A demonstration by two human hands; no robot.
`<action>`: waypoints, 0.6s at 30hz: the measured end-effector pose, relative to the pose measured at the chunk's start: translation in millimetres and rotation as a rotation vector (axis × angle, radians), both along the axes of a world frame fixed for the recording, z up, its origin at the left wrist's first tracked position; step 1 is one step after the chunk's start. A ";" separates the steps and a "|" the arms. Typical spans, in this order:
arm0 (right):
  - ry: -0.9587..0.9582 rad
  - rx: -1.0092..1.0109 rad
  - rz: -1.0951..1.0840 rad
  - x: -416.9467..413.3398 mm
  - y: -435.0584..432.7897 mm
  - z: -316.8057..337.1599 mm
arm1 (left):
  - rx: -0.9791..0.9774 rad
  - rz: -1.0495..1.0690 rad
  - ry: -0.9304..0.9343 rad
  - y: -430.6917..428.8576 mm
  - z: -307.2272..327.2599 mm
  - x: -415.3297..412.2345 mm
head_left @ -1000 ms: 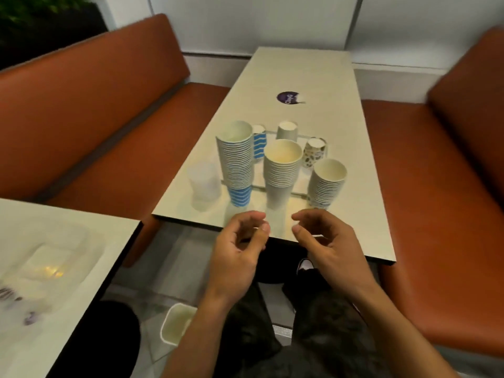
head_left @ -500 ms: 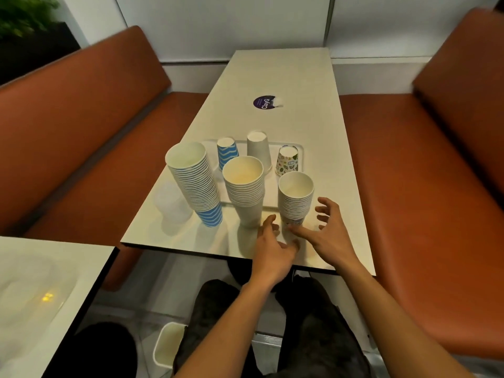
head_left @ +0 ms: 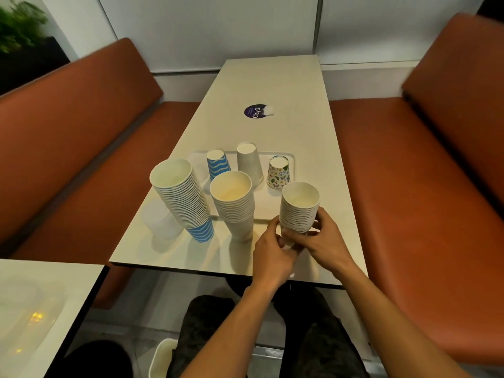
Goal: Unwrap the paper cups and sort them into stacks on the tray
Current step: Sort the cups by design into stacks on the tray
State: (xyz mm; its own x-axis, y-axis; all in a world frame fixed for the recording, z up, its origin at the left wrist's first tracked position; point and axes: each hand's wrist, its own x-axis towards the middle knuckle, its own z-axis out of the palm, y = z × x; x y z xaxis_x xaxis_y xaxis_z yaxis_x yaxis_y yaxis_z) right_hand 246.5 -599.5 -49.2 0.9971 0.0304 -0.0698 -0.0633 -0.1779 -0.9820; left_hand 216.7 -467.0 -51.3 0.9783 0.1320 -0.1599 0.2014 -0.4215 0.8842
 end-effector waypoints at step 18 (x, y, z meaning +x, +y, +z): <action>-0.111 0.407 -0.021 -15.6 -37.5 103.7 | 0.121 -0.066 -0.161 -1.2 46.9 -51.6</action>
